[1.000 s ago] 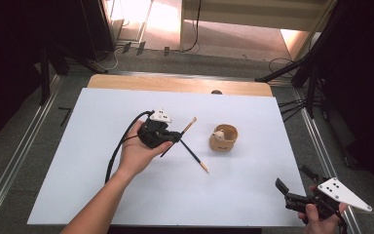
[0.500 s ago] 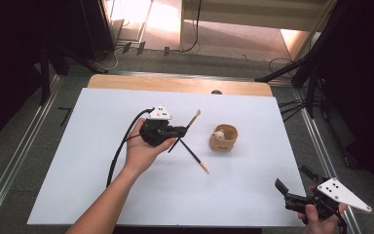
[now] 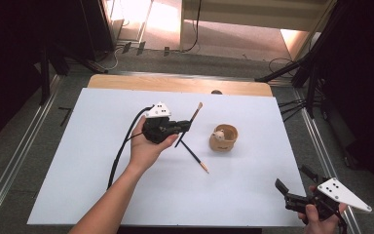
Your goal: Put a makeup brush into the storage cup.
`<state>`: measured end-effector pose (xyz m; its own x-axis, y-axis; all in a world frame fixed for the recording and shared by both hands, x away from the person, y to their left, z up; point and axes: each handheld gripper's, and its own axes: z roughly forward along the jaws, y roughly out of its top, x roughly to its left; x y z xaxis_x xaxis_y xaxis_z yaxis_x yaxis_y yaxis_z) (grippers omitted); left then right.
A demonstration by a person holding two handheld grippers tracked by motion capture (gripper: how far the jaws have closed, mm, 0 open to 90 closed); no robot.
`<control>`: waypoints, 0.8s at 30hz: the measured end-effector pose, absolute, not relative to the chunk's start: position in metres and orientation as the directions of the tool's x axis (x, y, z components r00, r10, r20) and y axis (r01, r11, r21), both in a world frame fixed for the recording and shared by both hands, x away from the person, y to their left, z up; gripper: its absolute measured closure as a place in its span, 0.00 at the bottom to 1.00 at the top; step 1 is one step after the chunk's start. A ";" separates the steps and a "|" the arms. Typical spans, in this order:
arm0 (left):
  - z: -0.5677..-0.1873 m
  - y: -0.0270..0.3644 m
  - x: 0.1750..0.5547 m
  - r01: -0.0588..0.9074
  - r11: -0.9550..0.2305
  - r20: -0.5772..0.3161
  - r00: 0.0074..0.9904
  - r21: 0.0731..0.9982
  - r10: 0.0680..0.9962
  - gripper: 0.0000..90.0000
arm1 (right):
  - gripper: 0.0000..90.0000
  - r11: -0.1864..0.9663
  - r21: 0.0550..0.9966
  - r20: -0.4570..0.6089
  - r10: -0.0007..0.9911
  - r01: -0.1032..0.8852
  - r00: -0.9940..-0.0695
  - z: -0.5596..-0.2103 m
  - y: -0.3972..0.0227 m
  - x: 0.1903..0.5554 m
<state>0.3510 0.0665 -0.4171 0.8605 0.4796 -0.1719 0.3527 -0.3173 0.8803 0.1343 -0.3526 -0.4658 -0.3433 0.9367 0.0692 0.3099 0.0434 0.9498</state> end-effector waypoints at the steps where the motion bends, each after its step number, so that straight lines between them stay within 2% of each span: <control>1: -0.417 0.067 0.352 0.355 -0.309 -0.180 0.862 0.882 0.474 0.95 | 0.00 0.043 0.950 0.070 0.936 0.310 -0.344 -0.466 -0.353 0.134; 11: -0.419 0.067 0.357 0.360 -0.249 -0.203 0.847 0.899 0.492 0.94 | 0.00 0.041 0.949 0.073 0.936 0.312 -0.345 -0.466 -0.352 0.134; 24: -0.416 0.062 0.358 0.305 -0.174 -0.181 0.845 0.936 0.504 0.95 | 0.00 0.043 0.950 0.071 0.936 0.311 -0.346 -0.466 -0.353 0.134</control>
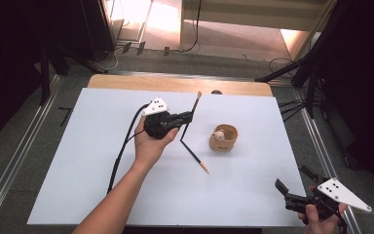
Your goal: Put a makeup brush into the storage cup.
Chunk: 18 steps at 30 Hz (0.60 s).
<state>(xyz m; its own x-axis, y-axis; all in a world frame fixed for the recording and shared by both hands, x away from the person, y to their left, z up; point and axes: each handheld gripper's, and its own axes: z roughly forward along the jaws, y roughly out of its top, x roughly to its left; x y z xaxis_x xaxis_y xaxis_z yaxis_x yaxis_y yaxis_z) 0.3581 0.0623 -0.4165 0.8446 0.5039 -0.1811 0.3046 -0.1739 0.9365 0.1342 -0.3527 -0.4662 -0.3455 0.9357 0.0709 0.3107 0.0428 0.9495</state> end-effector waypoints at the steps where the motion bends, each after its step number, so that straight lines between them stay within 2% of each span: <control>1: -0.416 0.061 0.358 0.293 -0.170 -0.174 0.848 0.941 0.500 0.95 | 0.00 0.042 0.950 0.072 0.936 0.311 -0.346 -0.466 -0.353 0.134; 18: -0.419 0.048 0.361 0.229 -0.032 -0.185 0.853 0.973 0.488 0.95 | 0.00 0.041 0.950 0.073 0.935 0.311 -0.347 -0.466 -0.353 0.135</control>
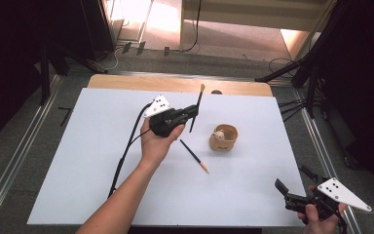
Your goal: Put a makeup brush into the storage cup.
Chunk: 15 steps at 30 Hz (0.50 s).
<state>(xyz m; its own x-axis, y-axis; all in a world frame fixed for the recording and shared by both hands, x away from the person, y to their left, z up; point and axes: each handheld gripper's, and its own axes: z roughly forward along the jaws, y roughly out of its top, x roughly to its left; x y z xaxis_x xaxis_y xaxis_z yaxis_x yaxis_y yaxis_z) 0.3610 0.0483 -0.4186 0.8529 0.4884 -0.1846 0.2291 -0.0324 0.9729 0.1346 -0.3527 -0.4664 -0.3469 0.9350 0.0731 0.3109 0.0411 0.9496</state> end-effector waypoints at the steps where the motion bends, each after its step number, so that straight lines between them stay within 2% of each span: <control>1: -0.419 0.047 0.361 0.219 -0.028 -0.178 0.855 0.975 0.487 0.95 | 0.00 0.042 0.949 0.072 0.935 0.311 -0.347 -0.467 -0.353 0.135; 15: -0.421 0.028 0.363 0.197 0.006 -0.177 0.866 0.980 0.468 0.95 | 0.00 0.036 0.949 0.079 0.934 0.312 -0.348 -0.466 -0.353 0.134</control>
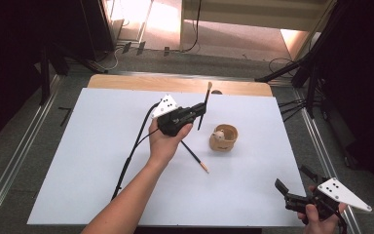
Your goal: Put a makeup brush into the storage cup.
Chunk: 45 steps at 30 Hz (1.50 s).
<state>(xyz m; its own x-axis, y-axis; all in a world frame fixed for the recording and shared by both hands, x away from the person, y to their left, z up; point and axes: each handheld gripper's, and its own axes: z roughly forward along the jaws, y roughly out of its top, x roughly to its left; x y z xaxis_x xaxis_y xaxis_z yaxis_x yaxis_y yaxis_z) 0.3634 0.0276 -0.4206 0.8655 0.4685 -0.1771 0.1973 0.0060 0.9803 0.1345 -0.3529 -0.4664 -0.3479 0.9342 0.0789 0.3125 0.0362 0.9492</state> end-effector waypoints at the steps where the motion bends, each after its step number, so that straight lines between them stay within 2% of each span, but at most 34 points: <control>1: -0.421 0.026 0.364 0.199 0.010 -0.181 0.866 0.980 0.466 0.95 | 0.00 0.036 0.950 0.078 0.934 0.311 -0.348 -0.466 -0.353 0.134; 35: -0.435 -0.029 0.375 0.238 0.078 -0.249 0.879 0.968 0.408 0.95 | 0.00 0.013 0.950 0.101 0.932 0.311 -0.347 -0.467 -0.355 0.133; 45: -0.444 -0.039 0.379 0.256 0.083 -0.267 0.862 0.963 0.431 0.95 | 0.00 0.014 0.951 0.099 0.932 0.308 -0.349 -0.468 -0.356 0.133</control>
